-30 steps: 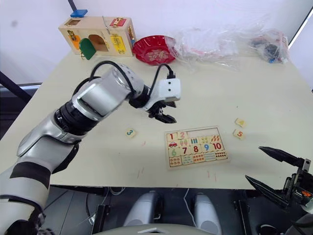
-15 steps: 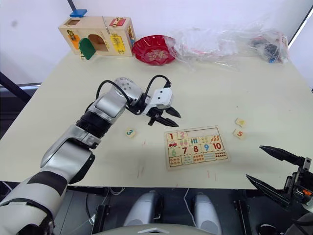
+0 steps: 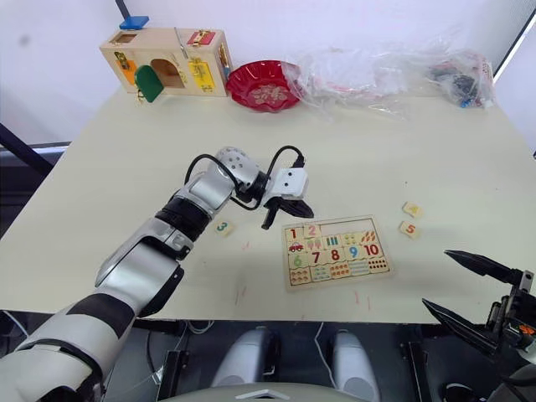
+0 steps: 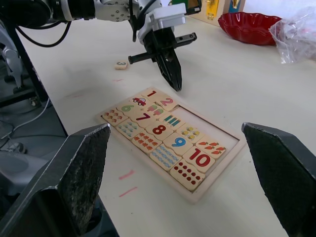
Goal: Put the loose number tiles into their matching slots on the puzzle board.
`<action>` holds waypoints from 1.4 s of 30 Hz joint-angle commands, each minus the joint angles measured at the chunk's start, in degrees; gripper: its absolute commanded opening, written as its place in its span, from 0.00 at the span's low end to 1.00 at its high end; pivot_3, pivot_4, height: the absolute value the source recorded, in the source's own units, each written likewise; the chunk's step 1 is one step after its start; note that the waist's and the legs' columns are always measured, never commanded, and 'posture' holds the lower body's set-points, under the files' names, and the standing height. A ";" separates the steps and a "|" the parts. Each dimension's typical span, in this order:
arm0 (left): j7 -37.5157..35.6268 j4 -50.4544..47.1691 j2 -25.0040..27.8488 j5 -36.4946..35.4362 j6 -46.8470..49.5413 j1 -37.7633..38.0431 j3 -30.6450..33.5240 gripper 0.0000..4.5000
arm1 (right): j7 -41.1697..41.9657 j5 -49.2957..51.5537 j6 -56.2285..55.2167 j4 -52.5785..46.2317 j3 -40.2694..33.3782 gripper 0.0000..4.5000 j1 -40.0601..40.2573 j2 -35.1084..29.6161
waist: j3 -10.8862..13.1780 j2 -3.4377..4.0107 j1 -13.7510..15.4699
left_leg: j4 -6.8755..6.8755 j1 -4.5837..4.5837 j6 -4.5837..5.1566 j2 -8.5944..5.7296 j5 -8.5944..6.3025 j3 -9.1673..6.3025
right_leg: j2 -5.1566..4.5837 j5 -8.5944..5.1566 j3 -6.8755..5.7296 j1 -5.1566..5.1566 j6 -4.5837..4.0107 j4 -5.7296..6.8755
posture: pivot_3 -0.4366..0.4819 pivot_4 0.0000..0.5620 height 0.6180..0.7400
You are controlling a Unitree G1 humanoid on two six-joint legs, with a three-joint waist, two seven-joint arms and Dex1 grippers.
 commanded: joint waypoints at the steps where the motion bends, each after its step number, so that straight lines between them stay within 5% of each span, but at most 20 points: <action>1: -0.35 -1.25 -0.06 0.61 -0.59 0.45 1.65 0.01 | -0.06 1.29 -0.51 -1.34 -1.97 1.00 0.78 -0.22 | 0.00 0.00 -0.04 | 0.00 0.00 0.00 0.00 0.00 0.00 | 0.00 0.00 0.00 0.00 0.00 0.00 | 0.48 0.27 1.00; 34: -1.35 -6.31 1.08 2.79 3.08 3.37 2.54 0.01 | -0.32 1.33 -0.68 -1.24 -1.36 1.00 0.41 -0.26 | 0.00 0.00 0.01 | 0.00 0.00 0.00 0.00 0.00 0.00 | 0.00 0.00 -0.01 0.00 0.00 0.01 | 0.48 0.27 1.00; 42: 1.52 -17.70 4.82 -7.48 18.06 8.49 14.71 0.01 | -3.39 0.90 -0.51 -2.08 -0.44 1.00 -0.90 0.60 | 0.00 0.01 -0.49 | -0.01 0.02 0.00 0.06 0.00 -0.02 | 0.01 0.00 -0.02 -0.01 -0.01 0.07 | 0.48 0.27 1.00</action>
